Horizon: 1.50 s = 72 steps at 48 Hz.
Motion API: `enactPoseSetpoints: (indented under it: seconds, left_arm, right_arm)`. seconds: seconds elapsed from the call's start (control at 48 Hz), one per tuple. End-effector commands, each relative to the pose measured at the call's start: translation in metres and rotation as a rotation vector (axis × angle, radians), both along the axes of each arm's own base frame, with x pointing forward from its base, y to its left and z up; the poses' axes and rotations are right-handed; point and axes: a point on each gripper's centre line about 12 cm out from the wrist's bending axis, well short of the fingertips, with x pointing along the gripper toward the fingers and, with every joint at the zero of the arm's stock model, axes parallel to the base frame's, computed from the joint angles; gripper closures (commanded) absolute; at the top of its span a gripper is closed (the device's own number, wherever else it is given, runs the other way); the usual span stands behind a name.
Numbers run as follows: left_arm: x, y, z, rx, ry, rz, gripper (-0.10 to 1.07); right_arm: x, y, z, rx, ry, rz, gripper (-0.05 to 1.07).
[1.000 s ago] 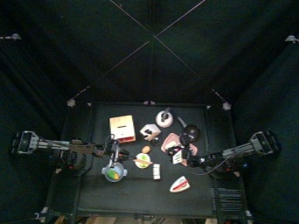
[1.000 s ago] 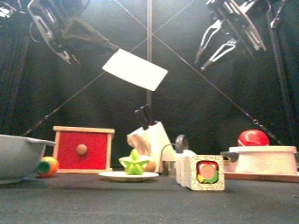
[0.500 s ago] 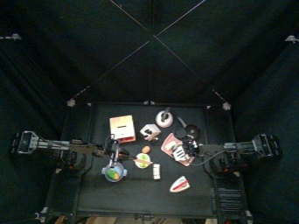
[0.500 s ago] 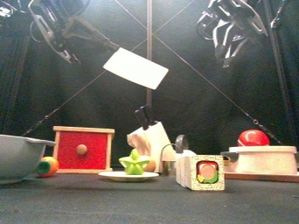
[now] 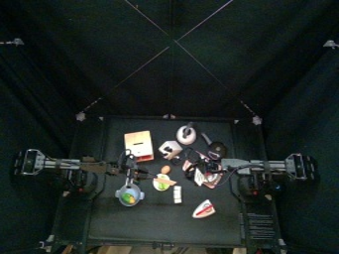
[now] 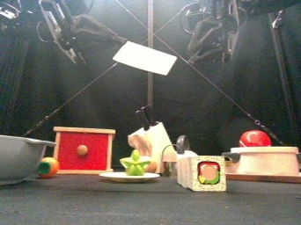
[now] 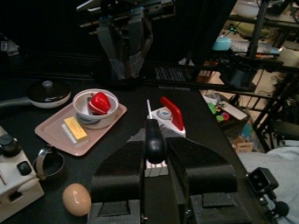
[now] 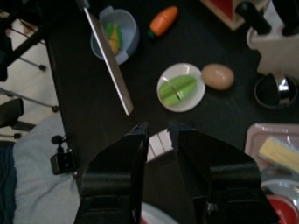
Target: Grab cleaver with both hands
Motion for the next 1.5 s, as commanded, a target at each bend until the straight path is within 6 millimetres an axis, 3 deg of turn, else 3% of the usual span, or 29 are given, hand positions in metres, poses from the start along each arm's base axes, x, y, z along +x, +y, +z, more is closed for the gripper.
enactPoseSetpoints:
  seconds: [0.0, 0.188, 0.417, 0.562, 0.771, 1.083, 1.479]
  left_arm:
    - [0.007, 0.003, 0.011, -0.017, -0.043, 0.006, 0.48]
    - [0.010, 0.004, 0.010, -0.017, -0.047, 0.011, 0.48]
    - [0.011, 0.007, 0.014, -0.022, -0.070, 0.040, 0.48]
    - [0.011, 0.006, 0.013, -0.012, -0.078, 0.041, 0.48]
    - [0.009, 0.005, 0.007, -0.019, -0.067, 0.047, 0.48]
    - [0.008, 0.005, 0.005, -0.022, -0.063, 0.049, 0.48]
    - [0.010, 0.004, 0.011, -0.025, -0.092, 0.041, 0.48]
  right_arm:
    - [0.004, 0.006, 0.007, -0.045, -0.120, 0.025, 0.35]
    - [0.008, 0.027, 0.005, -0.115, -0.248, 0.096, 0.34]
    - [0.012, 0.033, -0.002, -0.129, -0.267, 0.118, 0.32]
    - [0.019, 0.032, -0.008, -0.132, -0.250, 0.114, 0.25]
    - [0.015, 0.031, 0.001, -0.142, -0.265, 0.117, 0.16]
    - [0.002, 0.028, 0.012, -0.149, -0.280, 0.111, 0.15]
    - [0.023, 0.016, -0.018, -0.169, -0.198, 0.091, 0.15]
